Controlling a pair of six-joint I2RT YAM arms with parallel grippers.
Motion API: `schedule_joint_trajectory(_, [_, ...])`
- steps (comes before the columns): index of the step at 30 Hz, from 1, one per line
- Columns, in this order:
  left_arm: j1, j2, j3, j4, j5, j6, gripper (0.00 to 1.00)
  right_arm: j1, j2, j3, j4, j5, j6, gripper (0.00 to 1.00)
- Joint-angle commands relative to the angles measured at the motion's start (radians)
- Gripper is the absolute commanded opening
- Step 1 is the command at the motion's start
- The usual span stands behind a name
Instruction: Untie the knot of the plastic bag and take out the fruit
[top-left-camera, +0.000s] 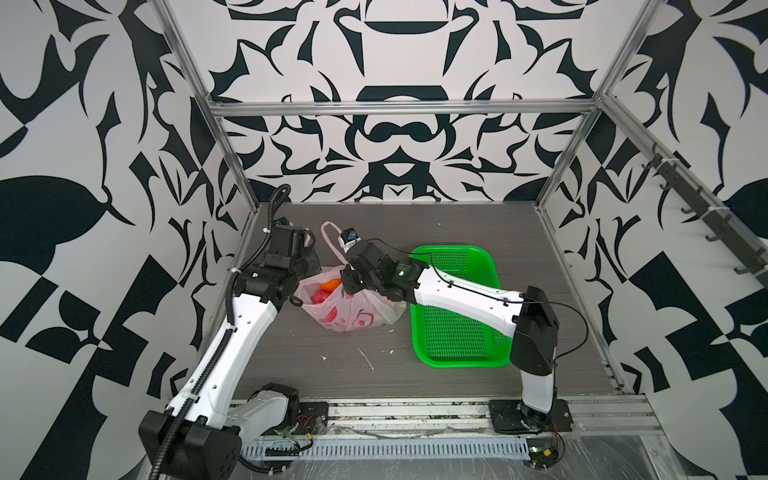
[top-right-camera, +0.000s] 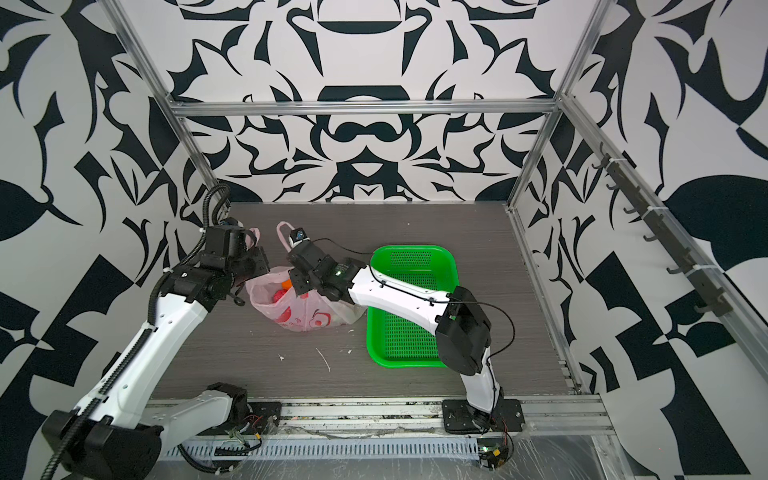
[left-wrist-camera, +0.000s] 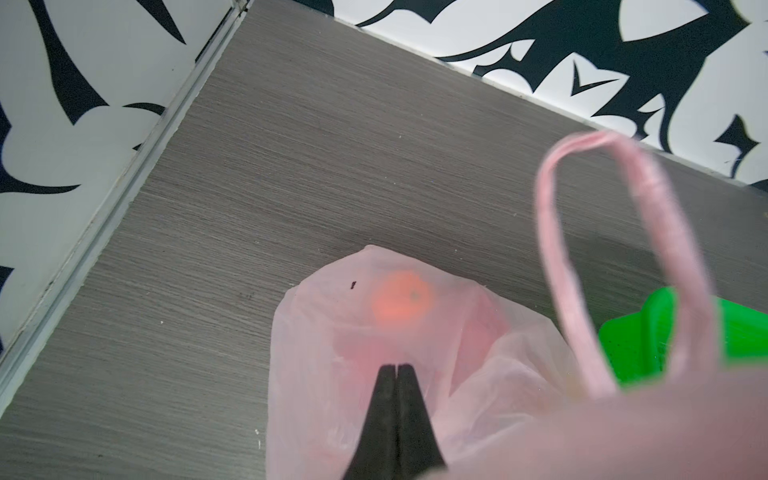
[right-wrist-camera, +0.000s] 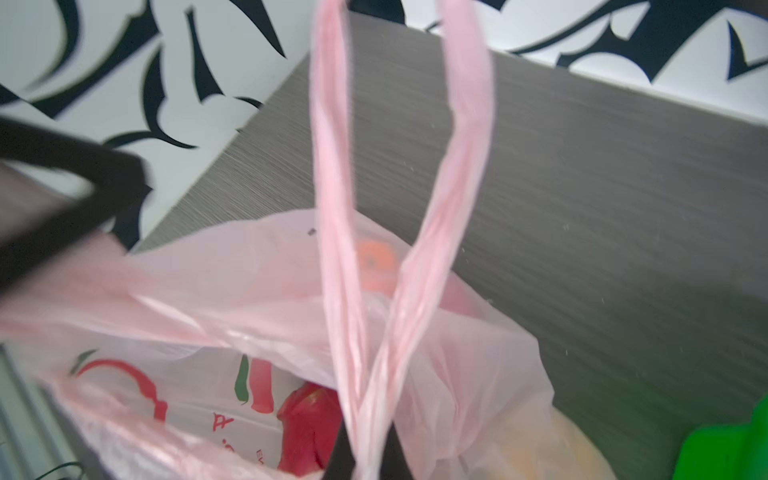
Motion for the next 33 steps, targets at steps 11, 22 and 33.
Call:
schedule_joint_trajectory(11, [0.116, 0.059, 0.150, 0.021, -0.012, -0.038, 0.00, -0.219, 0.169, 0.365, 0.034, -0.424, -0.167, 0.00])
schedule_joint_trajectory(22, [0.135, 0.035, 0.079, 0.037, 0.096, -0.068, 0.00, -0.224, 0.080, 0.152, 0.107, -0.432, -0.140, 0.02])
schedule_joint_trajectory(33, [0.134, -0.106, -0.072, 0.034, 0.213, -0.125, 0.00, -0.161, -0.234, -0.165, 0.048, -0.153, -0.130, 0.34])
